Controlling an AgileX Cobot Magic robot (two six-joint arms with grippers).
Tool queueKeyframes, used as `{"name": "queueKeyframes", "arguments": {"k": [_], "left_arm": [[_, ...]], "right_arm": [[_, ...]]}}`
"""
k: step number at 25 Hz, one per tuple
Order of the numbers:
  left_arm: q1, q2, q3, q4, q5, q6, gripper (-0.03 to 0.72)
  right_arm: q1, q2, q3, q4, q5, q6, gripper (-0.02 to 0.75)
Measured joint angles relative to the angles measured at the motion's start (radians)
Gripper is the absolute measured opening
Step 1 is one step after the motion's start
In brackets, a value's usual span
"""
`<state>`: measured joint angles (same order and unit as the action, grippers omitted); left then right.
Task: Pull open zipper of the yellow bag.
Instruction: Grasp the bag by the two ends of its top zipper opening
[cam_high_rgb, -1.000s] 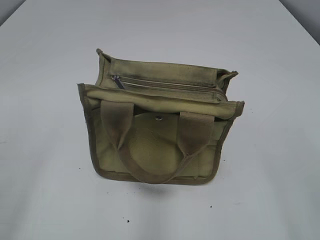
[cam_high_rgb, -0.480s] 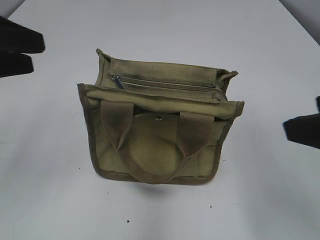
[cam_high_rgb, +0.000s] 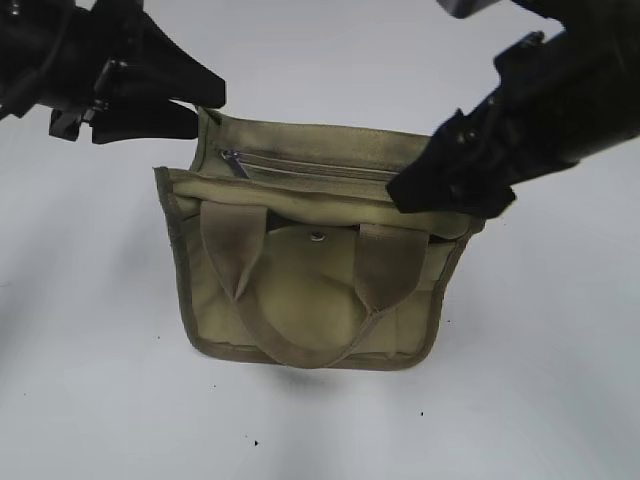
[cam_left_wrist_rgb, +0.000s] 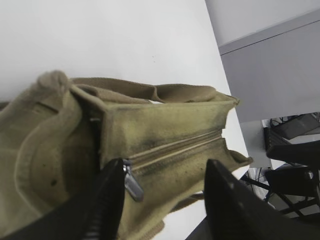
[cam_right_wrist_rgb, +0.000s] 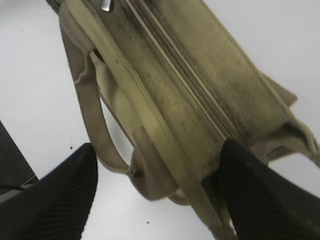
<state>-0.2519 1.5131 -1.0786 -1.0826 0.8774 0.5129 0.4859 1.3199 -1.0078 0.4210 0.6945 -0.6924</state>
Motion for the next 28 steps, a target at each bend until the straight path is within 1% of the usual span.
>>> {"name": "queueKeyframes", "arguments": {"k": [4,8,13,20,22,25,28], "left_arm": [[-0.005,0.082,-0.064,0.047,0.004,-0.015,0.400],[-0.005,0.097,-0.090,0.073,-0.018,-0.023,0.399],[-0.009,0.098,-0.095,0.077,-0.026,-0.038,0.397],[-0.042,0.144,-0.096,0.079,-0.040,-0.047,0.391],[-0.044,0.159,-0.096,0.076,-0.062,-0.048,0.387],[-0.044,0.165,-0.098,0.050,-0.092,-0.049,0.352],[-0.044,0.166,-0.117,0.038,-0.095,-0.049,0.289]], "right_arm": [[0.044,0.097,-0.103,-0.009,-0.001,-0.007,0.584],[0.075,0.156,-0.162,-0.036,-0.001,-0.008,0.584],[0.092,0.203,-0.198,-0.045,-0.010,-0.020,0.584],[0.123,0.254,-0.210,-0.045,-0.098,-0.036,0.582],[0.126,0.260,-0.210,-0.046,-0.110,-0.036,0.567],[0.126,0.261,-0.210,-0.046,-0.129,-0.048,0.522],[0.126,0.261,-0.210,-0.047,-0.137,-0.069,0.486]]}}
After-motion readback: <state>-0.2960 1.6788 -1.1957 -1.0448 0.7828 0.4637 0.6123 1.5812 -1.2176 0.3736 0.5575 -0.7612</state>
